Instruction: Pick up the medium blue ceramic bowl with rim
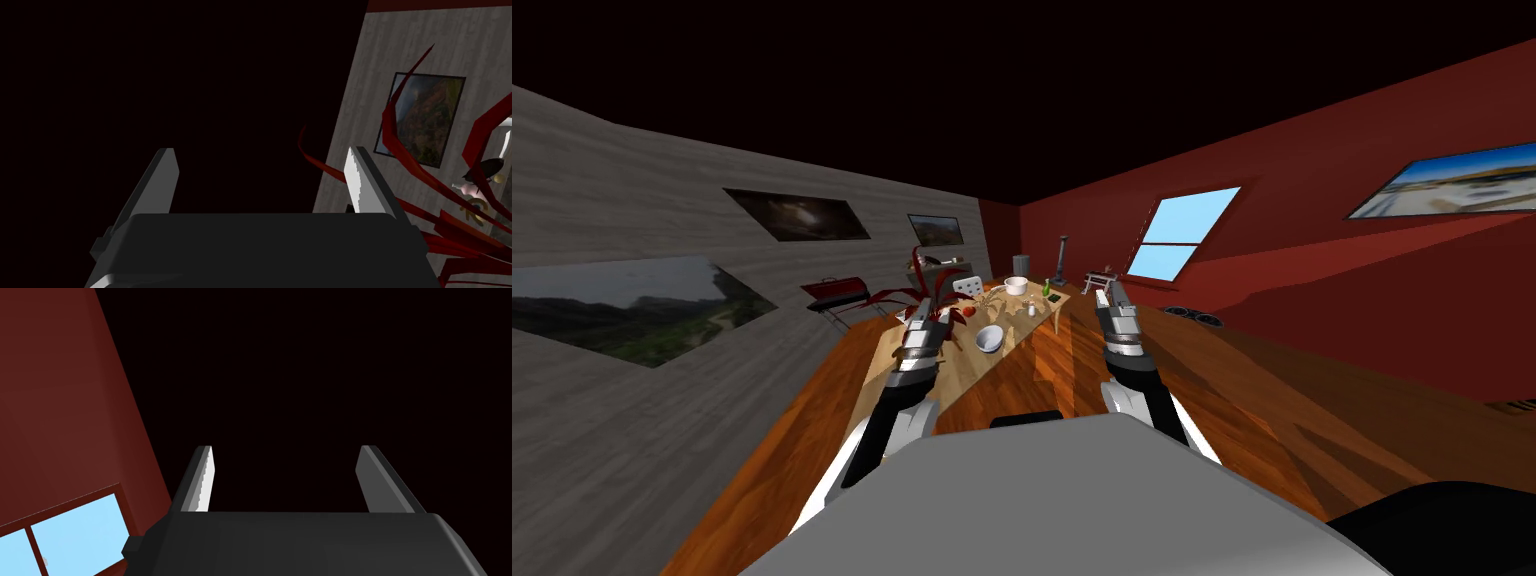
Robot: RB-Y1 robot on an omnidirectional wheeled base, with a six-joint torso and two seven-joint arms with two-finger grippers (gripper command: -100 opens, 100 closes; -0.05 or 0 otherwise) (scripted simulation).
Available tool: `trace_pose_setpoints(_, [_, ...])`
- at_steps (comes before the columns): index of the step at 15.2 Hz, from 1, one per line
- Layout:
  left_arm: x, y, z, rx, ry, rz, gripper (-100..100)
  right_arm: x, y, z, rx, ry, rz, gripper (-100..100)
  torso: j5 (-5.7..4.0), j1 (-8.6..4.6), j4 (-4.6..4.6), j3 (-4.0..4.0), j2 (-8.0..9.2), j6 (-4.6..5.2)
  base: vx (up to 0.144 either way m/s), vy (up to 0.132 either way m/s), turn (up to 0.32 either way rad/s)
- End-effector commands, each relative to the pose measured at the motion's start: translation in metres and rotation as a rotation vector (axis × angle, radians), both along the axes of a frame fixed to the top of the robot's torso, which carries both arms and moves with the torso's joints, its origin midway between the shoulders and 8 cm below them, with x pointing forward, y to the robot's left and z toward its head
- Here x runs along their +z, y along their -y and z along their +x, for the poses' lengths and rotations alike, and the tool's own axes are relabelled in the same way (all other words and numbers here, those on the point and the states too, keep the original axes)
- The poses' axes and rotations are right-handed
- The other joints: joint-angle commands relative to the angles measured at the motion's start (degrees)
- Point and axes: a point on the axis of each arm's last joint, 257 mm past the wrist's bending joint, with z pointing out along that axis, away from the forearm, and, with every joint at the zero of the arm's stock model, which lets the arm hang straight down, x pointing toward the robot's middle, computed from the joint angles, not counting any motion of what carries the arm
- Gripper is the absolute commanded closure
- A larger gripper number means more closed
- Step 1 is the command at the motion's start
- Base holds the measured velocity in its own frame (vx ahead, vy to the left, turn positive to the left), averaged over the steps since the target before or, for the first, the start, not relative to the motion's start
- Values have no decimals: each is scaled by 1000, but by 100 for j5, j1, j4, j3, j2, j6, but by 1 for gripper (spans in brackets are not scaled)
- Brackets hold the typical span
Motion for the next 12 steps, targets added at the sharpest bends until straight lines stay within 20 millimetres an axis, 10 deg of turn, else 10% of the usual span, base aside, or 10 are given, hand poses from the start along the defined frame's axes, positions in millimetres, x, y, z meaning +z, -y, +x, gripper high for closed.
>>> trace_pose_setpoints(1, [-12, -5, 9, 19, -53, 14, -100, 0, 0, 0, 0, 0, 0, 0, 0, 0, 0, 0, 0, 0, -13, 7, -104])
trace_pose_setpoints(12, [-61, -36, 35, 110, -257, 59, -100, 0, 0, 0, 0, 0, 0, 0, 0, 0, 0, -1, -2, -2, -10, 5, -83])
